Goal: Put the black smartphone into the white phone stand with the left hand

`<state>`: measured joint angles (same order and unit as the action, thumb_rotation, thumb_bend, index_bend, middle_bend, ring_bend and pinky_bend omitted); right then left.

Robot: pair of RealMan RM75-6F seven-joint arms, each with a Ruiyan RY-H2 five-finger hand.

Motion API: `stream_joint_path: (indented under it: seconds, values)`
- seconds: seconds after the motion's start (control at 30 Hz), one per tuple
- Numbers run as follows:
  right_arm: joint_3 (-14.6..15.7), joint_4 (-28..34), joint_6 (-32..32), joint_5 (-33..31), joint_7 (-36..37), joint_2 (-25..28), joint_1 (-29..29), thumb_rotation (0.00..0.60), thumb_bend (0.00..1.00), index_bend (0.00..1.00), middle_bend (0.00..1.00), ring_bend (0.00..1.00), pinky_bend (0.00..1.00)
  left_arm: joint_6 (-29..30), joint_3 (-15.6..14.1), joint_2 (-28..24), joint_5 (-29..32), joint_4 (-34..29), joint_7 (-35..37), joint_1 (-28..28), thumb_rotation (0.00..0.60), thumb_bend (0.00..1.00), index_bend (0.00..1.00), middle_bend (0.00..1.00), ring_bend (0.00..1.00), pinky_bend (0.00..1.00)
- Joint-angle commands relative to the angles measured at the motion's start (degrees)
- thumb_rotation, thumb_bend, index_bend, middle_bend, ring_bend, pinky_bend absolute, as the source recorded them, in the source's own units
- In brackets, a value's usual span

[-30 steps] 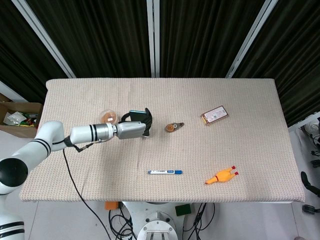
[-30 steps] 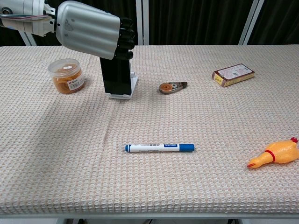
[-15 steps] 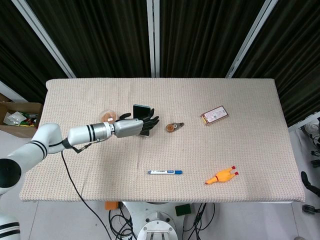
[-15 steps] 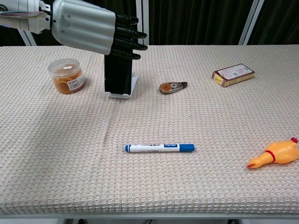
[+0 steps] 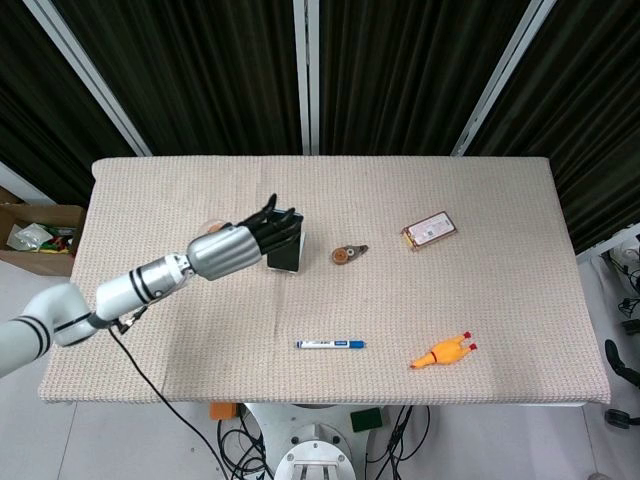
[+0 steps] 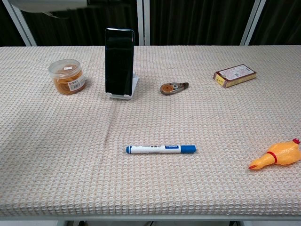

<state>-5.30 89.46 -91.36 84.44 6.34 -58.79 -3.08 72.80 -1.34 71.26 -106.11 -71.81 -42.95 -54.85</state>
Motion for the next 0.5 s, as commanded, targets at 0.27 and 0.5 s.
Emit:
stream_joint_path:
  seconds: [0.27, 0.5]
  values:
    - [0.9, -3.4, -0.6, 2.3, -2.4, -1.6, 0.4, 0.600, 0.34, 0.00, 0.00, 0.00, 0.00, 27.2, -0.7, -8.9, 24.7, -33.4, 15.7, 35.5, 0.000, 0.09, 0.01, 0.00, 0.00, 0.18]
    - [1.4, -4.4, -0.2, 2.8, -4.4, -2.4, 0.6, 0.600, 0.34, 0.00, 0.00, 0.00, 0.00, 27.4, -7.2, -2.9, 24.8, -21.5, 25.0, 45.7, 0.000, 0.09, 0.04, 0.00, 0.00, 0.18]
